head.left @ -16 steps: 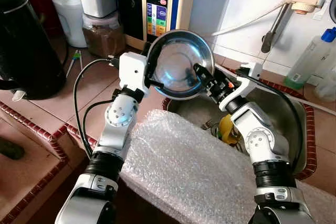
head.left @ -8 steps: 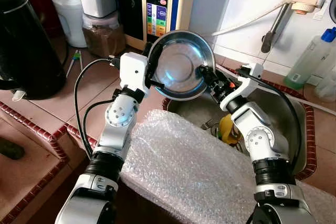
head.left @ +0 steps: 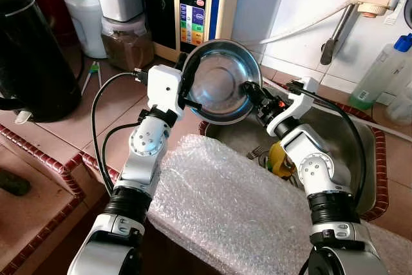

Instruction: Kitchen organization

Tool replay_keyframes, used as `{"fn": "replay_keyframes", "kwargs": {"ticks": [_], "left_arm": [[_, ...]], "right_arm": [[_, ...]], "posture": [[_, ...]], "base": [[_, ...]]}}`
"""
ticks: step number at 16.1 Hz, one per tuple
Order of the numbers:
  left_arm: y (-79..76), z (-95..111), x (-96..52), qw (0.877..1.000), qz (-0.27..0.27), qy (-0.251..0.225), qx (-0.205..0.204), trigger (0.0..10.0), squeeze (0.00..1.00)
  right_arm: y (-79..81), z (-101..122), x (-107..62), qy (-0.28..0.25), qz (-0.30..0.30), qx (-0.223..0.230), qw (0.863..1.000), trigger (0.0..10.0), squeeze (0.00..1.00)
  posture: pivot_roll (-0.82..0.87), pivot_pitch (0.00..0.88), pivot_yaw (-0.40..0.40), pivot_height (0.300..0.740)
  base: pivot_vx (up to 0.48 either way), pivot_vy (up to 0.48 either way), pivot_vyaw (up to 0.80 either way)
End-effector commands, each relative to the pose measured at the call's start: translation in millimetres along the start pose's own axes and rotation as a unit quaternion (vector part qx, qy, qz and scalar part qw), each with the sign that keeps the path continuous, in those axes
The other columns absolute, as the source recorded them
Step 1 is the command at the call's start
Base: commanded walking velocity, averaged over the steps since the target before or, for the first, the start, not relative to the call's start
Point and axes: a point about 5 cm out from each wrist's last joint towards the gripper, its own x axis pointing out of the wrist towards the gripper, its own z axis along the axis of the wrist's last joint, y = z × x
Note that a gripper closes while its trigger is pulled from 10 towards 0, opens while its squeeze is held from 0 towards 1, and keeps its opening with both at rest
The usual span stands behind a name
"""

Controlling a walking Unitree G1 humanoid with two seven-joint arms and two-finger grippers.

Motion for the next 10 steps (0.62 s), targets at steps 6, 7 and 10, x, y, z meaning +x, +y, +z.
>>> {"fn": "replay_keyframes", "kwargs": {"ticks": [6,7,10], "left_arm": [[4.4,6.9,1.4,1.000,0.004,-0.012,0.008,0.0,0.00],[4.3,6.8,1.5,1.000,0.003,-0.012,0.008,0.0,0.00],[3.4,6.1,1.6,1.000,0.000,-0.010,0.008,0.0,0.00]], "right_arm": [[-9.9,4.4,-3.4,-0.013,-0.026,0.026,0.999,0.0,0.00],[-10.7,4.5,-3.7,-0.014,-0.028,0.029,0.999,0.0,0.00],[-12.1,6.0,-3.8,-0.016,-0.031,0.034,0.999,0.0,0.00]], "posture": [[-0.02,0.000,-0.031,0.740],[-0.02,0.000,-0.030,0.740],[-0.02,0.000,-0.030,0.740]], "base": [[0.000,0.000,0.00],[0.000,0.000,0.00],[0.000,0.000,0.00]]}}
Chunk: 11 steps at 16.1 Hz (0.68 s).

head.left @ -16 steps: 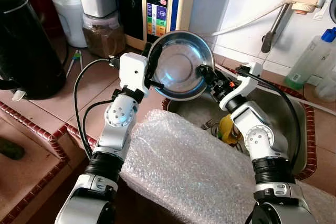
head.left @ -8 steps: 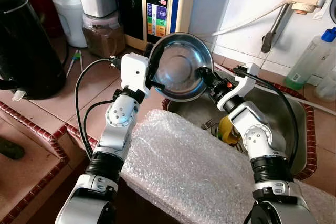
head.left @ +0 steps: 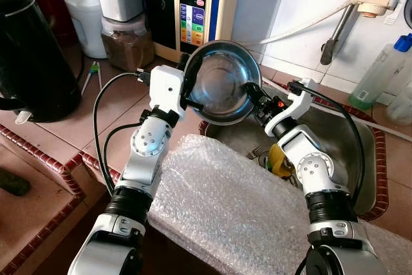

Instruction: Kitchen organization

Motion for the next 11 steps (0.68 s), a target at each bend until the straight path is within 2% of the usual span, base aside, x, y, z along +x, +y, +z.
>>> {"fn": "replay_keyframes", "kwargs": {"ticks": [1,4,5,6,11], "left_arm": [[5.9,6,1.0,1.000,0.004,-0.009,0.007,0.0,0.00],[5.0,2,-0.1,1.000,0.000,0.001,0.009,0.0,0.00],[2.0,-1,-1.6,1.000,-0.014,0.007,-0.009,4.6,1.00],[0.5,-1,-2.0,1.000,-0.020,0.008,-0.013,10.0,1.00],[-3.8,-8,-6.1,0.999,-0.031,0.026,0.005,10.0,1.00]], "right_arm": [[-11.3,10,-5.5,-0.012,-0.028,-0.010,0.999,0.0,0.00],[-10.2,10,-4.0,-0.014,-0.028,-0.007,0.999,0.0,0.00],[-10.4,11,-3.8,-0.015,-0.029,-0.007,0.999,0.0,0.00],[-11.0,11,-3.8,-0.017,-0.033,-0.009,0.999,0.0,0.00],[-18.1,16,-3.5,-0.033,-0.072,-0.030,0.996,0.0,0.00]], "posture": [[-0.02,0.000,-0.030,0.740],[-0.02,0.000,-0.029,0.740],[-0.02,0.000,-0.030,0.740],[-0.02,0.000,-0.030,0.740],[-0.02,0.000,-0.032,0.740]], "base": [[0.000,0.000,0.00],[0.000,0.000,0.00],[0.000,0.000,0.00],[0.000,0.000,0.00],[0.000,0.000,0.00]]}}
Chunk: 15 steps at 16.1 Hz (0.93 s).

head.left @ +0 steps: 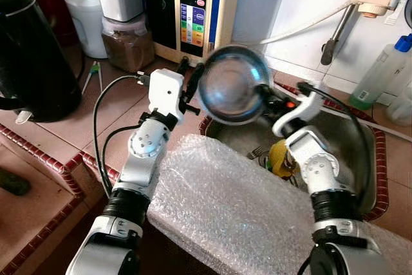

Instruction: Kitchen organization

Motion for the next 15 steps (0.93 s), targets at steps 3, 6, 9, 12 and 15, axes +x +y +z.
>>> {"fn": "replay_keyframes", "kwargs": {"ticks": [3,6,9,12,15], "left_arm": [[-4.8,-3,-4.4,1.000,-0.015,0.009,0.002,10.0,1.00],[-9.7,-14,-17.3,0.999,-0.031,0.037,-0.009,10.0,1.00],[-15.2,-28,-32.4,0.995,-0.054,0.079,-0.018,10.0,1.00],[-18.9,-32,-41.6,0.993,-0.062,0.094,-0.040,10.0,1.00],[-36.3,-37,-45.3,0.979,-0.128,0.130,-0.091,10.0,1.00]], "right_arm": [[-9.2,14,2.7,-0.029,-0.049,-0.021,0.998,0.0,0.00],[-35.6,22,-3.8,-0.044,-0.158,-0.070,0.984,0.0,0.00],[-57.9,29,-13.9,-0.040,-0.248,-0.139,0.958,0.0,0.00],[-81.1,13,-25.6,0.024,-0.323,-0.175,0.930,0.0,0.00],[-87.4,-2,-30.4,0.069,-0.342,-0.194,0.917,0.4,0.00]], "posture": [[-0.02,0.000,-0.032,0.740],[-0.02,0.000,-0.030,0.740],[-0.02,0.000,-0.031,0.740],[-0.02,0.000,-0.035,0.740],[-0.02,0.000,-0.036,0.740]], "base": [[0.000,0.000,0.00],[0.000,0.000,0.00],[0.000,0.000,0.00],[0.000,0.000,0.00],[0.000,0.000,0.00]]}}
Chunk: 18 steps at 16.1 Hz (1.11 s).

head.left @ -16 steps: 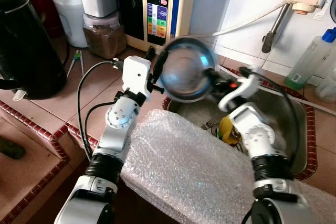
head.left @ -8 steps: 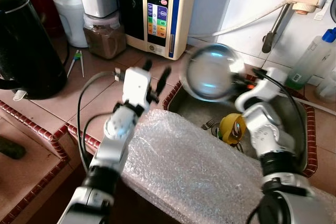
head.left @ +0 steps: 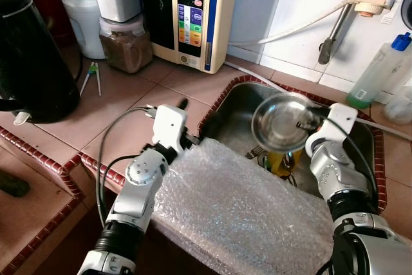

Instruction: Kitchen organization

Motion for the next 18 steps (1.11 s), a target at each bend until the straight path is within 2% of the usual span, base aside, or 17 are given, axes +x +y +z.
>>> {"fn": "replay_keyframes", "kwargs": {"ticks": [1,2,3,4,5,8,9,14,18], "left_arm": [[-11.9,-3,-0.4,0.999,-0.046,0.015,0.001,10.0,1.00],[-14.5,-5,-1.0,0.998,-0.059,0.026,0.001,10.0,1.00],[-15.4,-8,-1.6,0.997,-0.065,0.039,-0.002,10.0,1.00],[-15.2,-10,-2.0,0.997,-0.065,0.045,0.001,10.0,1.00],[-15.1,-10,-2.2,0.997,-0.065,0.046,0.000,10.0,1.00],[-15.6,-13,-4.8,0.994,-0.079,0.069,0.003,10.0,1.00],[-13.7,-15,-6.0,0.994,-0.076,0.081,0.016,10.0,1.00],[-9.9,-12,-4.1,0.995,-0.059,0.077,0.012,10.0,1.00],[-0.4,-5,-0.2,0.997,-0.014,0.065,0.025,10.0,1.00]], "right_arm": [[-3.4,-1,0.8,0.012,-0.011,-0.017,1.000,1.3,0.00],[-4.1,-4,1.1,0.022,-0.013,-0.021,0.999,7.3,0.00],[-5.2,-7,1.6,0.031,-0.015,-0.021,0.999,10.0,0.00],[-5.6,-8,1.6,0.034,-0.014,-0.016,0.999,10.0,0.39],[-5.1,-8,1.6,0.035,-0.009,-0.009,0.999,10.0,1.00],[-6.0,-10,1.6,0.041,-0.012,-0.014,0.999,10.0,1.00],[-6.5,-11,1.9,0.042,-0.014,-0.017,0.999,10.0,1.00],[-7.3,-10,2.1,0.037,-0.013,-0.026,0.999,10.0,1.00],[7.4,-9,0.7,0.037,0.037,-0.048,0.997,10.0,1.00]], "posture": [[-0.02,0.000,-0.037,0.740],[-0.02,0.000,-0.037,0.740],[-0.02,0.000,-0.038,0.740],[-0.02,0.000,-0.038,0.740],[-0.02,0.000,-0.038,0.740],[-0.02,0.000,-0.039,0.740],[-0.02,0.000,-0.040,0.740],[-0.02,0.000,-0.041,0.740],[-0.03,0.000,-0.041,0.740]], "base": [[0.000,0.000,0.00],[0.000,0.000,0.00],[0.000,0.000,0.00],[0.000,0.000,0.00],[0.000,0.000,0.00],[0.000,0.000,0.00],[0.000,0.000,0.00],[0.000,0.000,0.00],[0.000,0.000,0.00]]}}
